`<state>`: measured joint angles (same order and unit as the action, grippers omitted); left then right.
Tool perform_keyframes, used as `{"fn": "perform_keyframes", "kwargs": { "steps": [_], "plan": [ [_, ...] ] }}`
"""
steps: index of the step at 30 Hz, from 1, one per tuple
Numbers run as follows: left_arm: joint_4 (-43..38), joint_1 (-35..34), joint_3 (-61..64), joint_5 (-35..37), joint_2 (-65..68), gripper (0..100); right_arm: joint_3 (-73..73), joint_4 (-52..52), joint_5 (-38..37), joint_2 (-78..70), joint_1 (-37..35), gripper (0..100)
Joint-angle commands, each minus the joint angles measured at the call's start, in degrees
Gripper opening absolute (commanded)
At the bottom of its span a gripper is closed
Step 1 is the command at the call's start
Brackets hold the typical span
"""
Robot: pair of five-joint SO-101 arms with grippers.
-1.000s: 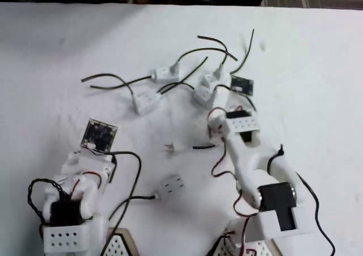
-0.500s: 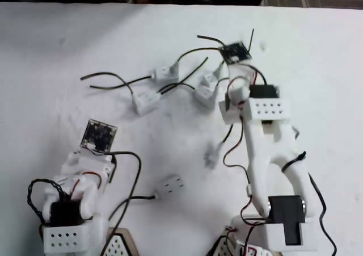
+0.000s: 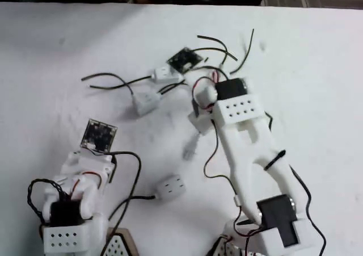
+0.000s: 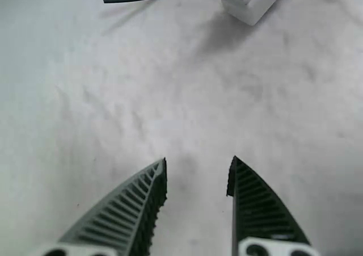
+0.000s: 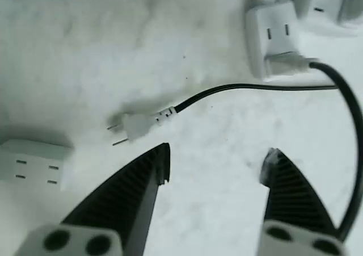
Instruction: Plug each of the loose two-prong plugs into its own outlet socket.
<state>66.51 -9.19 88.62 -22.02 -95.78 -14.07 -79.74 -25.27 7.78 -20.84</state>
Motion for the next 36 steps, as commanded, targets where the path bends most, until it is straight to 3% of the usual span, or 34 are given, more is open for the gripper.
{"fn": "perform_keyframes", "kwargs": {
  "steps": [1, 7, 13, 24, 30, 36],
  "plan": [
    [0.09, -0.4, -0.35, -0.53, -0.48, 18, 1.58, -4.53, 4.75, 3.03, -1.89, 26.5],
    [0.09, -0.4, -0.35, -0.53, -0.48, 18, -0.79, -8.66, 17.85, 2.59, -2.15, 26.5],
    [0.09, -0.4, -0.35, -0.53, -0.48, 18, -12.48, 5.05, 29.19, 2.59, -2.42, 26.5],
    [0.09, -0.4, -0.35, -0.53, -0.48, 18, -23.56, 20.26, 32.88, 2.51, -6.11, 26.3],
    [0.09, -0.4, -0.35, -0.53, -0.48, 18, -23.74, 27.47, 33.14, -3.91, -5.93, 14.1],
    [0.09, -0.4, -0.35, -0.53, -0.48, 18, -20.31, 28.7, 33.14, -11.3, -6.37, 13.7]
  ]
}}
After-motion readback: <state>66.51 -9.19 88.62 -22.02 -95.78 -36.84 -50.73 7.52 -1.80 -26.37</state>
